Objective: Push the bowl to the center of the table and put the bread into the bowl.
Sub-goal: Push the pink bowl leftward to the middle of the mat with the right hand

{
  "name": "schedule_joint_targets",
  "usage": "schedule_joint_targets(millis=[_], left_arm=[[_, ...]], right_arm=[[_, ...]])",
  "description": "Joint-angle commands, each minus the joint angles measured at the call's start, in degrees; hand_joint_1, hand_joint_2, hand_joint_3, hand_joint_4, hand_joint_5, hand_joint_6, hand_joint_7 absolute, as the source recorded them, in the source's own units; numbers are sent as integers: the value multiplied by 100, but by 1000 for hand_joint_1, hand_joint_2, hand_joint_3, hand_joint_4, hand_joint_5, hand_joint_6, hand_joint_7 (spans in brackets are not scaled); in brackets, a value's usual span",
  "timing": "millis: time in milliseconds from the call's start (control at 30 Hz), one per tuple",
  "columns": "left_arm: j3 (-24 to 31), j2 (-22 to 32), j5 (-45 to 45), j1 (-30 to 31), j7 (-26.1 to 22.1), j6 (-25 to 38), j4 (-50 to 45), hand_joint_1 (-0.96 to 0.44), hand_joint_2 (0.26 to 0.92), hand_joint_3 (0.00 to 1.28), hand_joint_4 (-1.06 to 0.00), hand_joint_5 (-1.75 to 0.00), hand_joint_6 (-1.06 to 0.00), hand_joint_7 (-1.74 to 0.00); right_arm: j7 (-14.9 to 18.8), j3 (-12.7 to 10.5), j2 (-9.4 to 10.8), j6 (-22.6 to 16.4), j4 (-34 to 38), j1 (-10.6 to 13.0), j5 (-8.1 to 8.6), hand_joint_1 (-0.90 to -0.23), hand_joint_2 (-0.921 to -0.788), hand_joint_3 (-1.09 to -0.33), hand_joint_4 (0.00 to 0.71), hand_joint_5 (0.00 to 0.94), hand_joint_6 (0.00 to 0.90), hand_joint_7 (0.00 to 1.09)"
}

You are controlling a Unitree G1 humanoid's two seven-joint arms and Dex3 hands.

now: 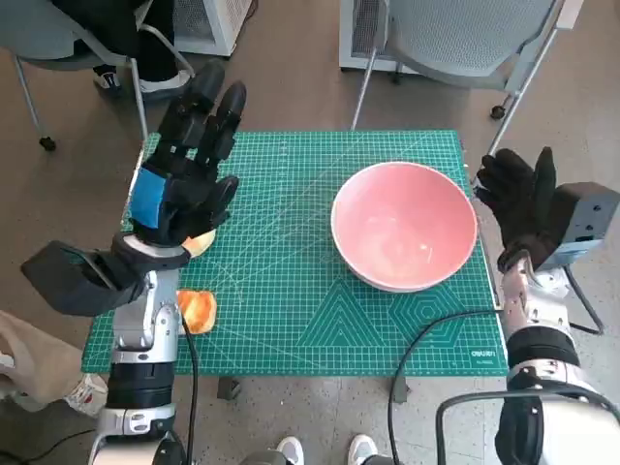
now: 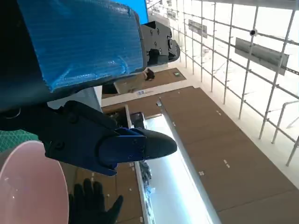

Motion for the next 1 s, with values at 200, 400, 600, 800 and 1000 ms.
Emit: schedule_joint_targets(millis=[200, 400, 600, 800, 1000], left_arm=[[44, 81, 1, 73, 29, 90, -92, -657, 921, 421, -49, 0, 0, -351], [43, 90, 7, 75, 30, 110, -82, -663, 921, 420, -50, -1, 1, -354], [37, 107, 32, 68, 33, 125, -85, -666, 921, 419, -51, -1, 1, -357], [30, 126, 36, 76, 31, 160, -119, -665, 921, 423, -50, -1, 1, -354], [31, 142, 24, 120, 28, 200, -193, -664, 921, 430, -50, 0, 1, -348]], right_arm=[[17, -133, 187, 4, 46, 263, 19, -668, -921, -870, 62, 9, 211, 72], [88, -216, 315, -29, 33, 261, 57, -668, -921, -869, 74, 11, 201, 60], [170, -321, 484, -29, 15, 235, 163, -642, -921, -873, 78, 10, 215, 61], [218, -306, 607, -106, 0, 218, 138, -642, -921, -877, 85, 10, 220, 59], [330, -335, 734, -170, -8, 180, 175, -645, -921, -881, 87, 8, 218, 55]])
